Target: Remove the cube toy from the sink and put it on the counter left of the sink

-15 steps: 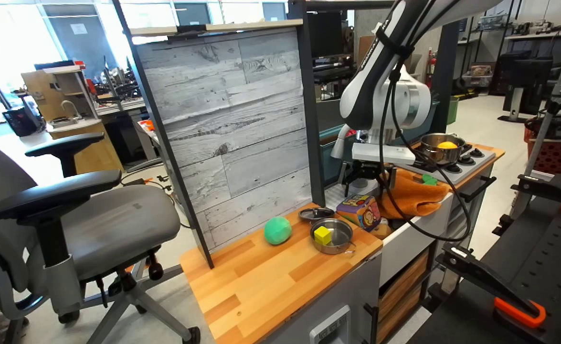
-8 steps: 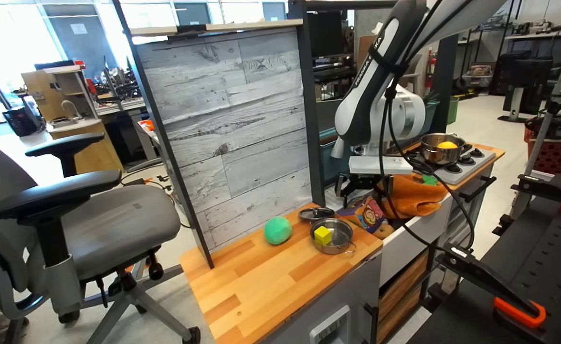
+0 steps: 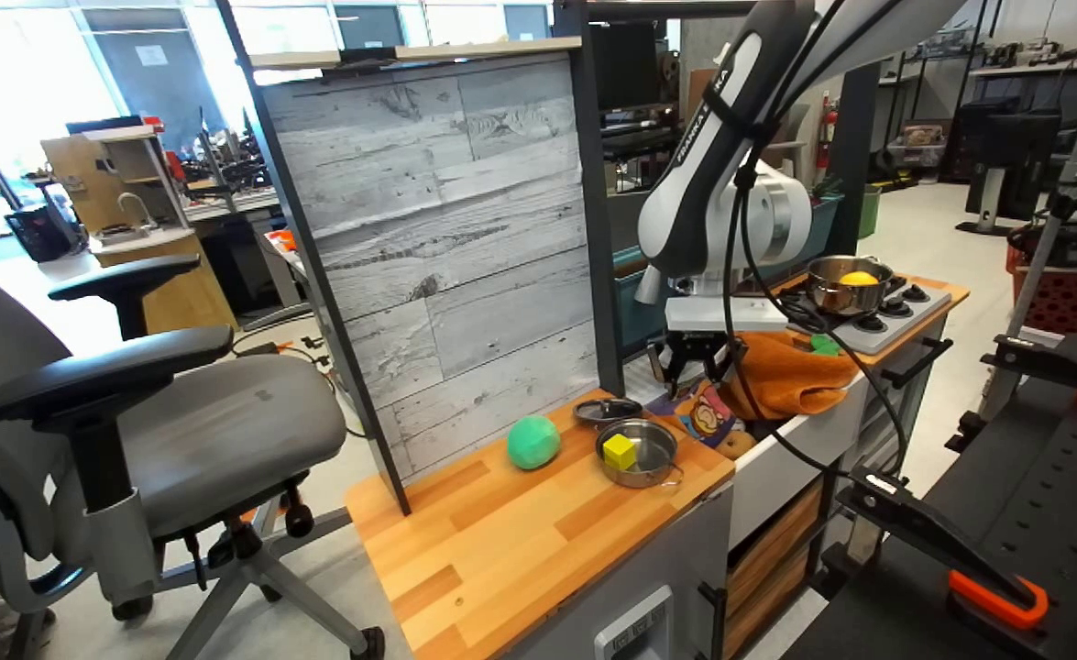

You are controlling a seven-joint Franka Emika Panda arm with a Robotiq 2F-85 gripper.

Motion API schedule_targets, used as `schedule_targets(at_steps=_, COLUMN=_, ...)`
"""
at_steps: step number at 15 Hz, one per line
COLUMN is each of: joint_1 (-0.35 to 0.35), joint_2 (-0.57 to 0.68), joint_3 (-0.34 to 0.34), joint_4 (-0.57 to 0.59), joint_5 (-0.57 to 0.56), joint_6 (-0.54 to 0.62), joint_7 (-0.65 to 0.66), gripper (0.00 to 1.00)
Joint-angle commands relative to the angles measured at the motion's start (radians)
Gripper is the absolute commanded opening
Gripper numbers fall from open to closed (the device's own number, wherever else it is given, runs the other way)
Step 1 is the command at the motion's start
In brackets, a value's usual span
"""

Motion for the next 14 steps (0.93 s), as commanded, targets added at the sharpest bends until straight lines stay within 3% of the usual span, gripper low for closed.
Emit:
schedule_targets(at_steps=1, joint_1=0.006, joint_2=0.003, joint_3=-0.013, joint_4=0.027, joint_5=-0.027, joint_6=-0.061, joint_7=0.031, gripper=0.19)
schedule_targets(at_steps=4, joint_1=-0.019, joint_2=-0.054, joint_3=0.0, joint_4=-0.018, joint_5=-0.017, joint_6=-0.131, joint_7=0.017, gripper=0.02)
schedule_targets(at_steps=5, joint_1=-0.037, joint_2=-0.101, joint_3=0.013, joint_4=-0.06, joint_5=-0.012, joint_6=-0.155, joint_7=-0.008, gripper=0.06)
schedule_targets(at_steps=14, joint_1=-0.128, joint_2=-0.546, joint_3=0.05, joint_4=-0.426, joint_5=0.012, joint_6=-0.27, joint_7=-0.216, gripper=0.05)
